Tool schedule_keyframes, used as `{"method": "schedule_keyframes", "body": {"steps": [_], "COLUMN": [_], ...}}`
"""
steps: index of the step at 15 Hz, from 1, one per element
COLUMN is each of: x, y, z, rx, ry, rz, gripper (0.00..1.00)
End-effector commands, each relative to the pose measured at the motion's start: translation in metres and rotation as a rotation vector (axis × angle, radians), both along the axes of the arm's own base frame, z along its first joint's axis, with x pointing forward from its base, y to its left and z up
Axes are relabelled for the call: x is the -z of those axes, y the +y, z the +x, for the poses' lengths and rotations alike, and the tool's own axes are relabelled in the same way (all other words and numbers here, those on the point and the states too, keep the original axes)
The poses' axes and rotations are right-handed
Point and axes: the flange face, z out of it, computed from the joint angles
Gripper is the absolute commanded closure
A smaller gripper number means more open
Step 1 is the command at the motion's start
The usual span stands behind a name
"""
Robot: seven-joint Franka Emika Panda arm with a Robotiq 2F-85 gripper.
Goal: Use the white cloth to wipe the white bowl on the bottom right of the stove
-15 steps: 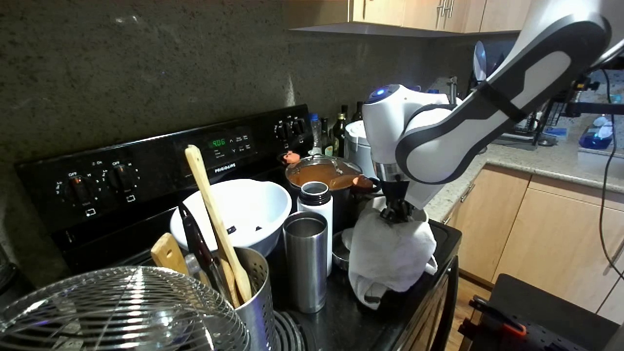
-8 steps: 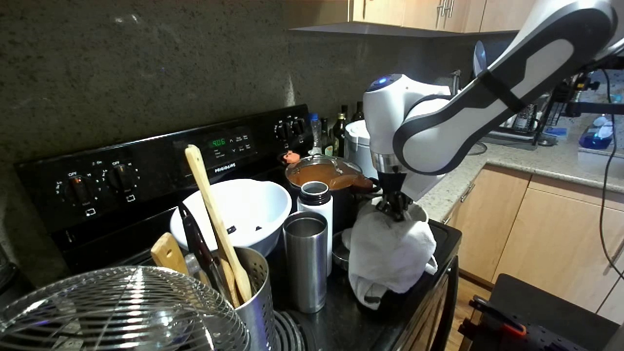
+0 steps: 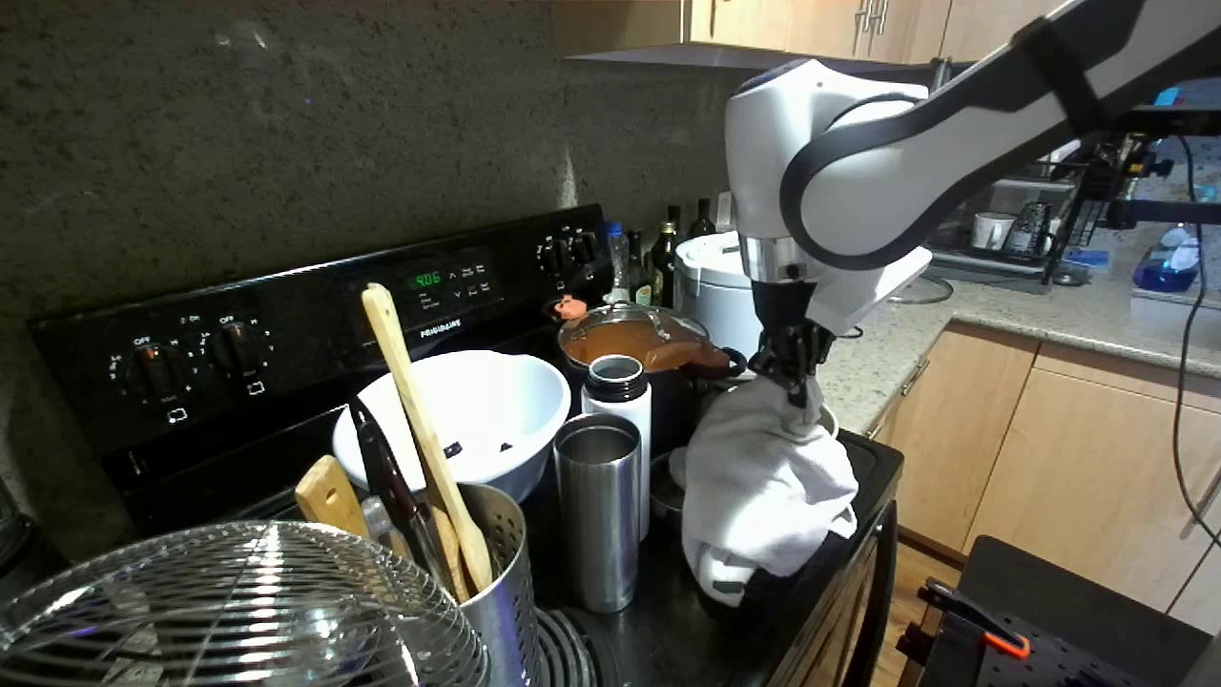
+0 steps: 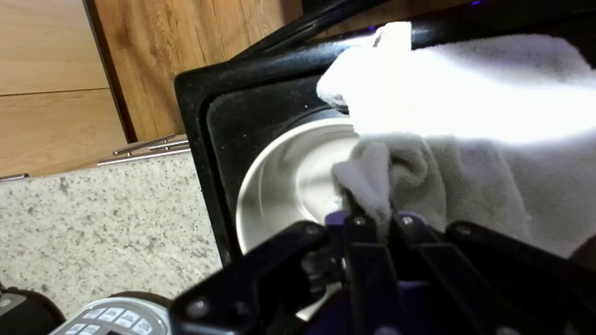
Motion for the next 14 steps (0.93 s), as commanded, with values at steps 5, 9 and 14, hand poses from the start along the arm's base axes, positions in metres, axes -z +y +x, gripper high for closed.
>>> {"method": "schedule_keyframes", "body": {"steps": [5,9,14], "x": [-0.091,-0.116,-0.109], "y": [0.054,0.081,0.106], "z": [-0.019,-0.025,-0.033], "rx": [-0.126,-0.22,-0.309], "ry": [-0.024,-0.035,0.008], "rz": [0.09,0.218,0.382], "gripper": [0.96,0.96,0.96]}}
